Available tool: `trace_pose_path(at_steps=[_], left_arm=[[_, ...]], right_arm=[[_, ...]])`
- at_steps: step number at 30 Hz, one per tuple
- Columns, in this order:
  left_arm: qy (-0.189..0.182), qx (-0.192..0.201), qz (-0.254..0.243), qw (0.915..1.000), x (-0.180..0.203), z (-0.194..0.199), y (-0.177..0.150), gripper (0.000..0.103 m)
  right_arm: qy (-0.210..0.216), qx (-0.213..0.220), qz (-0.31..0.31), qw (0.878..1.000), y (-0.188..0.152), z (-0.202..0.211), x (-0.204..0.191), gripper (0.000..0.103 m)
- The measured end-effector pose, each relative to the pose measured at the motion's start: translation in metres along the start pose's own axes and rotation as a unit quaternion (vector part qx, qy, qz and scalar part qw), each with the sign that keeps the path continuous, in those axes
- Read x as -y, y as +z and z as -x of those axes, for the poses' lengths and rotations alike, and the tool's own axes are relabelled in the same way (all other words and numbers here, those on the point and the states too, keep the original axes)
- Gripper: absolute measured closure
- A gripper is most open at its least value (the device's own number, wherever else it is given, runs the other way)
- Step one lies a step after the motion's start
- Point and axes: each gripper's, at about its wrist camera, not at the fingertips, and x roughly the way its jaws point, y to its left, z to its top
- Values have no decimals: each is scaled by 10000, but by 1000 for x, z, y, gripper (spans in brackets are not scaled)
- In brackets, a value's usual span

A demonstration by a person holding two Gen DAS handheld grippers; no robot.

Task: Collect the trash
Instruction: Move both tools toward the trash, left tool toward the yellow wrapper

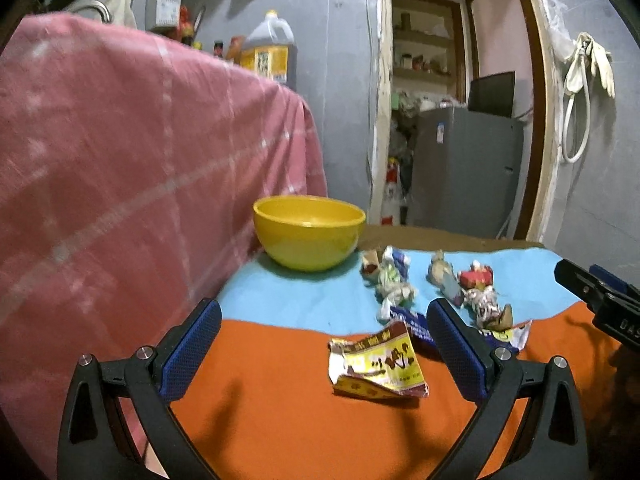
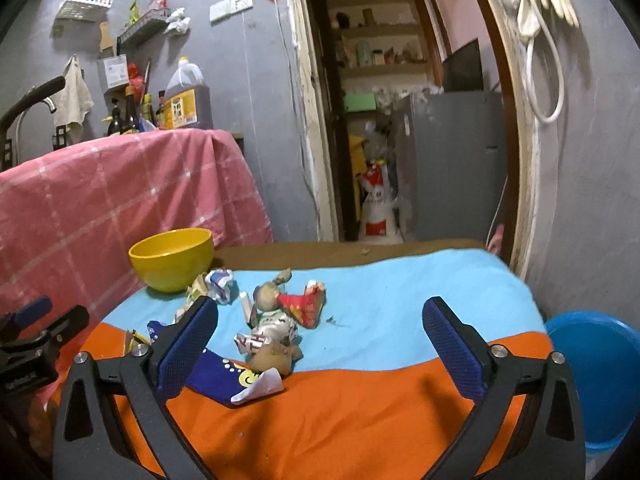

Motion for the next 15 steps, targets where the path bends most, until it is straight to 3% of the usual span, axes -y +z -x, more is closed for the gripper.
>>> trace_pose_path(at_steps=[7,11,15], left_arm=[[-355,-735,-171,9965,10,-20,-4,2],[-426,-901,-226,9948,12,-26,-6,3],[-482,-992,-112,9938,8,-29,-6,7]], right_arm=[[306,-464,105,9984,-5,-19,-5,18],[378,-683,136,9969,-8,-28,-7,23],[525,-896,-54,9946,-10,-36,2,37]])
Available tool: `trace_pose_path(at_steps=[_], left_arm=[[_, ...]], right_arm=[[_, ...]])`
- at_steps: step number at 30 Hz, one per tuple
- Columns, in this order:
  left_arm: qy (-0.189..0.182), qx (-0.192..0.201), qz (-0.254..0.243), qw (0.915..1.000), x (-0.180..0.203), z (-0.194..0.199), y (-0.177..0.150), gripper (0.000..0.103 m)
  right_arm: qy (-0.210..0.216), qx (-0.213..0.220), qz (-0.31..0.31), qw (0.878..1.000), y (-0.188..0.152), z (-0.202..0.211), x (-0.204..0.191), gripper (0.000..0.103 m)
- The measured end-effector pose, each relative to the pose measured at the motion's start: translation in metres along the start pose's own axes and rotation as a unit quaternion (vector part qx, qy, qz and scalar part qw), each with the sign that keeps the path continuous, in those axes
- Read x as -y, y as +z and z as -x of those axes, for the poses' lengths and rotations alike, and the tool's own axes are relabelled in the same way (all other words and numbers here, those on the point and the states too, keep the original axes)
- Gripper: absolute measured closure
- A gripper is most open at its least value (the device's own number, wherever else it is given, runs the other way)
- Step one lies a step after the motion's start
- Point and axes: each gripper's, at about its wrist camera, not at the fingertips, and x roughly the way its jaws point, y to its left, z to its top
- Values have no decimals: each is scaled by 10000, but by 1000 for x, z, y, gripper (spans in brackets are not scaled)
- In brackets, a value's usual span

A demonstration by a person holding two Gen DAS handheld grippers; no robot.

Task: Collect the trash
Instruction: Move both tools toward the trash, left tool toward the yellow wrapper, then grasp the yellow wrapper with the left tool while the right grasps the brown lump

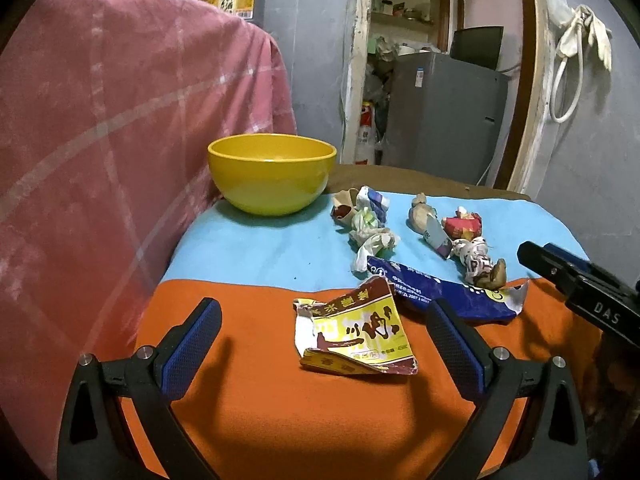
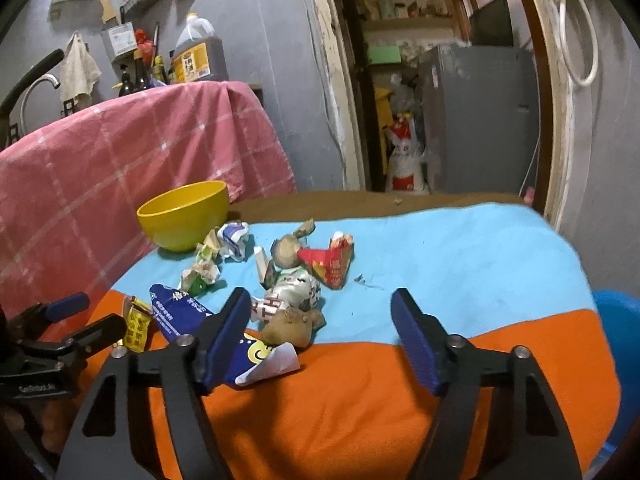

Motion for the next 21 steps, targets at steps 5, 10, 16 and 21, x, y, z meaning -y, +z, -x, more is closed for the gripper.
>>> trace_pose_path(at_steps=[5,10,16,21], left_arm=[[-120,-195,38,9997,-2,-6,0,19],[-254,-452,55,9986,-2,-15,0,28],[-535,-643,293,9961,-10,-21,0,38],[-658,-615,368,9953,-12,-19,0,45]], right_arm=[[163,-215,-77,9996,-3,-8,3,46],[213,-434,195,9986,-6,-15,-6,50],[354,-787,445,9953,-9,-30,-15,59],[596,-922,341,9934,-11,-35,-12,71]])
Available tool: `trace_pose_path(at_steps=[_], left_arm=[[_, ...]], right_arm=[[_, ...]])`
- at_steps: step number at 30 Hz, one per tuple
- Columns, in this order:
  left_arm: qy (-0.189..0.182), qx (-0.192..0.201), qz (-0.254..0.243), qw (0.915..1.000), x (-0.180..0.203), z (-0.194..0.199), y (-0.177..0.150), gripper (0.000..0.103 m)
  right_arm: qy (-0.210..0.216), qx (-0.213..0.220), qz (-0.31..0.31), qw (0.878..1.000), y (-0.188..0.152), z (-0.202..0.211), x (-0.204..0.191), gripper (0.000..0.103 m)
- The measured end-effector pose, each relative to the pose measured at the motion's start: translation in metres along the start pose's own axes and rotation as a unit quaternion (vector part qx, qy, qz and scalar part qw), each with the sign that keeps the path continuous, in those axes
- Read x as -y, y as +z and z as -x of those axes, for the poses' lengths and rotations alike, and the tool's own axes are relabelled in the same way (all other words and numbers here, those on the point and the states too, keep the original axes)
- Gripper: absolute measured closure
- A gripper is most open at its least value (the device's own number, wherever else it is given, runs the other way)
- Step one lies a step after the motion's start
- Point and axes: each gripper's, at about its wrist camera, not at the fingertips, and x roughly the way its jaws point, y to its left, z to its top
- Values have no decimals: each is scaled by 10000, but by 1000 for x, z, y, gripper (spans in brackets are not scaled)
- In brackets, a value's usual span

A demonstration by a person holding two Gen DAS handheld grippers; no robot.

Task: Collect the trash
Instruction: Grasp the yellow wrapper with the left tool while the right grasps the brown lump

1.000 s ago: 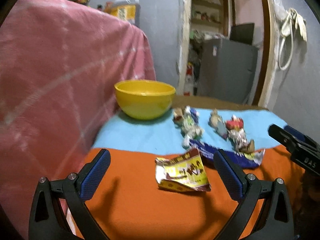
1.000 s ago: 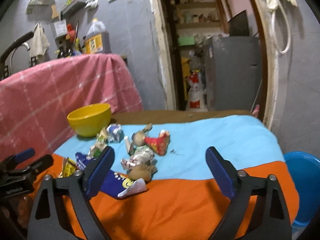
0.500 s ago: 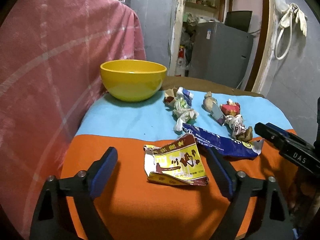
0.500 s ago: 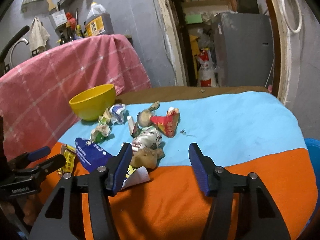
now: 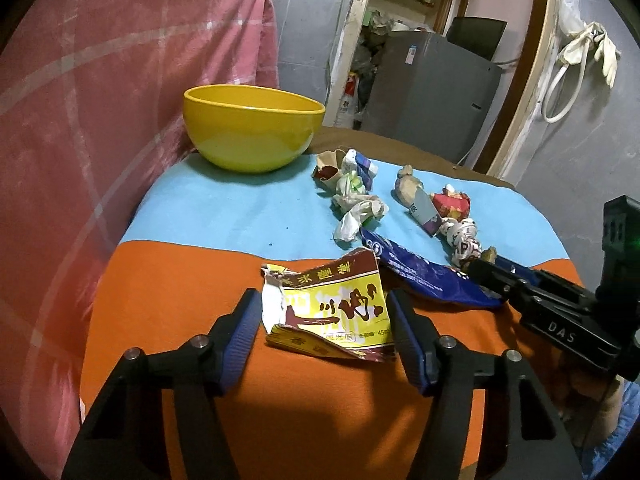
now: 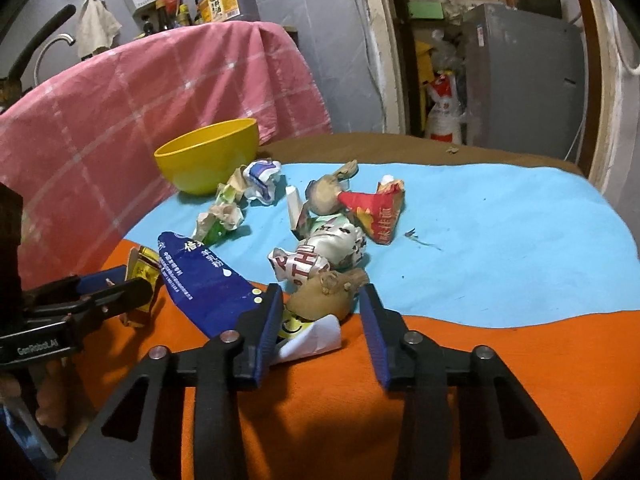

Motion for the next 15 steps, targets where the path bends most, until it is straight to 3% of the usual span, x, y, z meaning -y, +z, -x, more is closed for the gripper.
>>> trace_pose_path(at_steps=[1,8,15], left_arm=[[-34,20,22,10000,0,1,0,52],[-59,163,155,9997,-3,11,-3,54],[155,815,-39,9965,10,42,-10,54]], right_arm=[[15,-10,-9,10000,0,-1,0,72],[123,127,-15,9998,-2,5,-1,73],[77,828,-116,9965,-5,37,2,73]])
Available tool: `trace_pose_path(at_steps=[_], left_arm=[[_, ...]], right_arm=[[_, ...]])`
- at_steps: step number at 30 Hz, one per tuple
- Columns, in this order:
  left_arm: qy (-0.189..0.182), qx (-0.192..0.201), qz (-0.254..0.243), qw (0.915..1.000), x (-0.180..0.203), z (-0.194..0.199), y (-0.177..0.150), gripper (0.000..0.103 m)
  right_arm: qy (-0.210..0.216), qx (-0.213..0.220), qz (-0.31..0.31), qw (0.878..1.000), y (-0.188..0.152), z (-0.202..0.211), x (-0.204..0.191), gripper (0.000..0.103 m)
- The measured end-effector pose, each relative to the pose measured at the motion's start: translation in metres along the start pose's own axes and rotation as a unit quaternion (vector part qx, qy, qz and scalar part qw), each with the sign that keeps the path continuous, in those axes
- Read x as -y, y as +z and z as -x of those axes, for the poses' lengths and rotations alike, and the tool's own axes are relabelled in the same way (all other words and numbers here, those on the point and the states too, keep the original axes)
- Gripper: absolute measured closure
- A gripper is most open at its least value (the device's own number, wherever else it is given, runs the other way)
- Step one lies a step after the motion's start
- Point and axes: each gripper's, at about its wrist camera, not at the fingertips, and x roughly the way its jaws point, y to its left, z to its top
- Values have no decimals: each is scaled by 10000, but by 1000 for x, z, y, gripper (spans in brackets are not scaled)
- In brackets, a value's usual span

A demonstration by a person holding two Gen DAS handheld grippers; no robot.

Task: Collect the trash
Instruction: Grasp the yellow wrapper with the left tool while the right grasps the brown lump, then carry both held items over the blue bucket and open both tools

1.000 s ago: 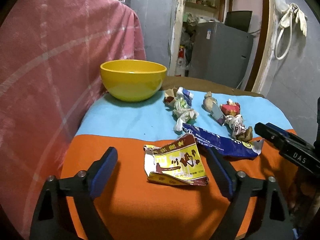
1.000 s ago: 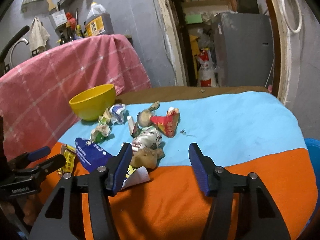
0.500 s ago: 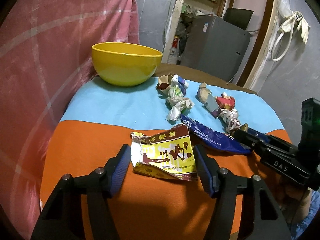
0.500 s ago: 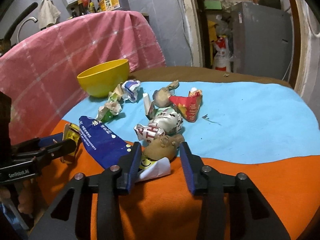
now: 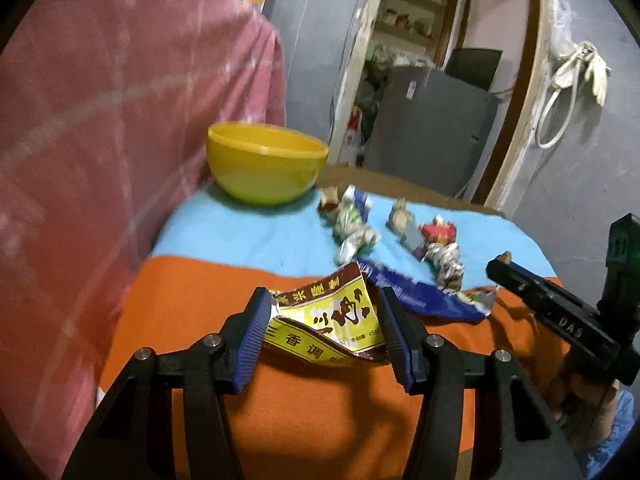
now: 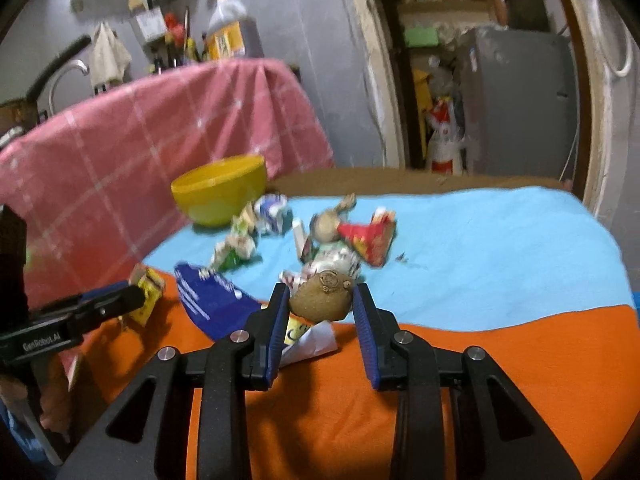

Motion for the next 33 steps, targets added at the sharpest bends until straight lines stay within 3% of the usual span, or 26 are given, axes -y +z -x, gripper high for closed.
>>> trace_pose_path(at_steps=[8,15,23,28,33], left_arm=[[-448,698,-455,9955,53,21,8,54],[-1285,895,-860,9839,128,15,30,54],[-2226,412,-1067,9682,231,-29,45,54],[-2531,-141,-1115,9609,286,-67,47,54],[-2726,-886,-1264,9496,339,-113,43,54]], right_arm=[[-312,1065,199,9936,5,50,1,73],[-1221,2038,102,9713,3,114,32,73],[-2356,2294,-711,9417,-15,168,106,73],[-2850,2113,-1324,9255,-33,187,149,73],[-3066,1877,-1946,9126,-53,200,186,73]])
